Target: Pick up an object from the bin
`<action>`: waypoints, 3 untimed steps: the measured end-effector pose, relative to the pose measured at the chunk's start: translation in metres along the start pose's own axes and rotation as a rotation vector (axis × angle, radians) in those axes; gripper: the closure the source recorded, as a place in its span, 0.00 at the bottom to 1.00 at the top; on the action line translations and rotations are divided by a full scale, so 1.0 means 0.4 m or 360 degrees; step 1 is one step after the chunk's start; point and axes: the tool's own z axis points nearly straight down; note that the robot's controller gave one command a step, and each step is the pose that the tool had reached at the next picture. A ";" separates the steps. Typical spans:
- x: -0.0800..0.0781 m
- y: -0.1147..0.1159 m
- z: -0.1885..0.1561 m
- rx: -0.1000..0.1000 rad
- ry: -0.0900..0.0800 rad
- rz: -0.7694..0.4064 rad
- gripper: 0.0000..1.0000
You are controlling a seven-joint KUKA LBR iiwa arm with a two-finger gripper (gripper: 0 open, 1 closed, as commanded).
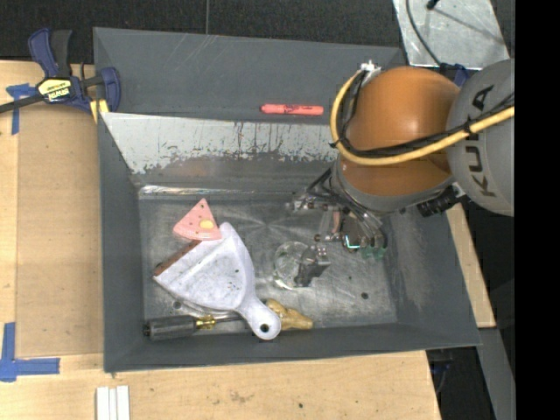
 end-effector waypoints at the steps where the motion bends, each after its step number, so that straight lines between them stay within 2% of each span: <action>1: -0.004 -0.001 -0.010 -0.0001 -0.0013 0.0002 0.00; 2: 0.013 -0.022 0.061 0.0000 -0.0023 -0.0110 0.00; 3: -0.031 0.018 0.178 0.0003 -0.0016 -0.0227 0.00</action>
Offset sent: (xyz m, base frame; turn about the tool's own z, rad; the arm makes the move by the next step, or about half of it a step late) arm -0.0266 -0.0309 -0.0960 -0.2179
